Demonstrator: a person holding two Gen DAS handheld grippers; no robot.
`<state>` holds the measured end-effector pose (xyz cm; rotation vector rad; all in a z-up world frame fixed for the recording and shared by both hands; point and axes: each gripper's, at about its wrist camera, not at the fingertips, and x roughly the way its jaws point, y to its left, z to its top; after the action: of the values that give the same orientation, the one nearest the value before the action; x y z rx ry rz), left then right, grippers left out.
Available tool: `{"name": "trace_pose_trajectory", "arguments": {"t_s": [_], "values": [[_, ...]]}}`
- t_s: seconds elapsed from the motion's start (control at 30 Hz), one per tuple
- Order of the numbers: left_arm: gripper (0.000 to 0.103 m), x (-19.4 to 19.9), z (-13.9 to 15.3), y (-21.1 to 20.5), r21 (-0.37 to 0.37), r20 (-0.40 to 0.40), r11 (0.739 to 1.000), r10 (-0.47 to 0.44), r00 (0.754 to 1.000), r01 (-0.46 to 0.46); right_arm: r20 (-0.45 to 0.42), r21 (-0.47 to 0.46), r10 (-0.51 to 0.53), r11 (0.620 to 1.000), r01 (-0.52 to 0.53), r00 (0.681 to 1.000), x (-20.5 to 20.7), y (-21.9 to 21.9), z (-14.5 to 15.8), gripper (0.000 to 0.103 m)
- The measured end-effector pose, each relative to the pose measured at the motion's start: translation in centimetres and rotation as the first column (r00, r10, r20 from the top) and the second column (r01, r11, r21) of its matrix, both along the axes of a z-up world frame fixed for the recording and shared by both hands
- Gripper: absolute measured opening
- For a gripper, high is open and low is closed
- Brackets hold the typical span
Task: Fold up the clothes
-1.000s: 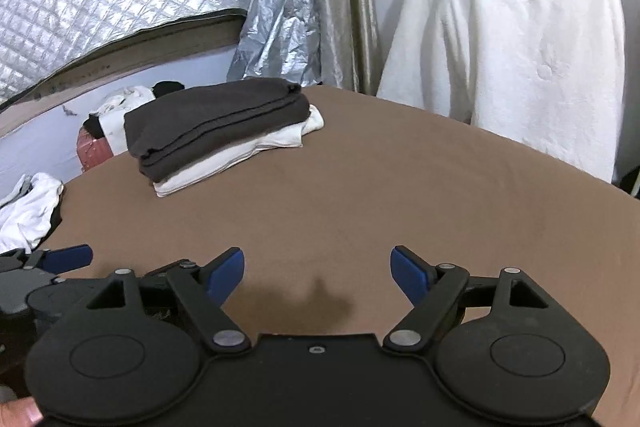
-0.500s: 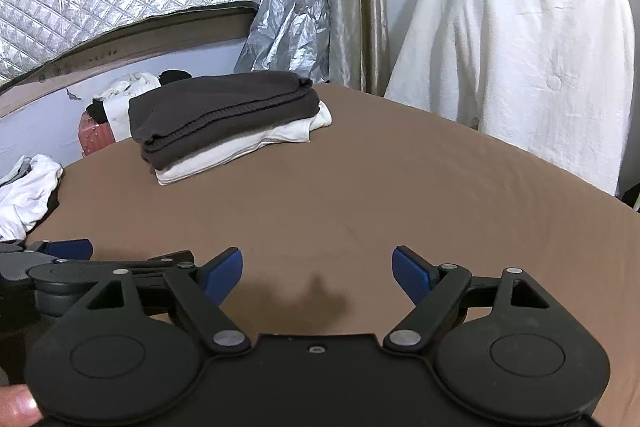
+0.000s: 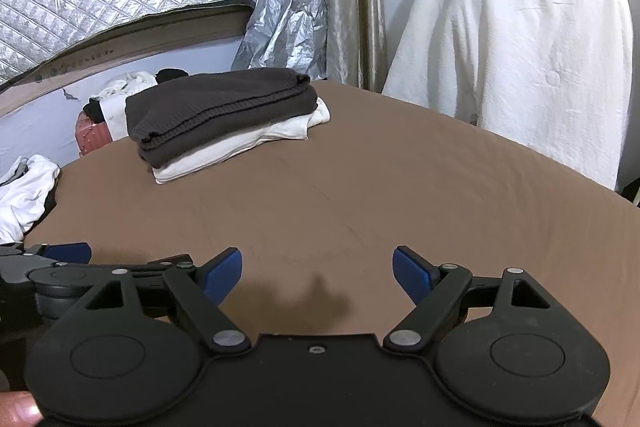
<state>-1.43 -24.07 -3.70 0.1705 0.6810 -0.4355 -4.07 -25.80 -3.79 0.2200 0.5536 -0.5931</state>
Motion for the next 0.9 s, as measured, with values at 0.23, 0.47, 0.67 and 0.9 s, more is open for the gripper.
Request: {"name": "trace_pose_trajectory", "arguments": {"t_s": [0.23,0.47,0.67,0.9], "values": [[0.103,0.01,-0.13,-0.03,0.000,0.003,1.000,0.001,1.000,-0.001,0.002,0.007,-0.006,1.000,0.006,1.000,-0.03,-0.10,-0.14,0.086],[0.103,-0.08,-0.20,-0.12,0.004,0.000,1.000,0.004,1.000,-0.004,0.000,0.016,-0.008,1.000,0.008,1.000,-0.12,-0.33,-0.27,0.086],[0.103,0.05,-0.32,-0.16,0.006,-0.006,1.000,0.006,1.000,-0.006,0.000,0.024,-0.010,1.000,0.010,1.000,-0.03,-0.40,-0.45,0.086],[0.103,0.29,-0.49,-0.12,0.005,-0.022,1.000,0.011,1.000,-0.011,-0.003,0.021,-0.011,1.000,0.011,1.000,0.07,-0.35,-0.50,0.086]]}}
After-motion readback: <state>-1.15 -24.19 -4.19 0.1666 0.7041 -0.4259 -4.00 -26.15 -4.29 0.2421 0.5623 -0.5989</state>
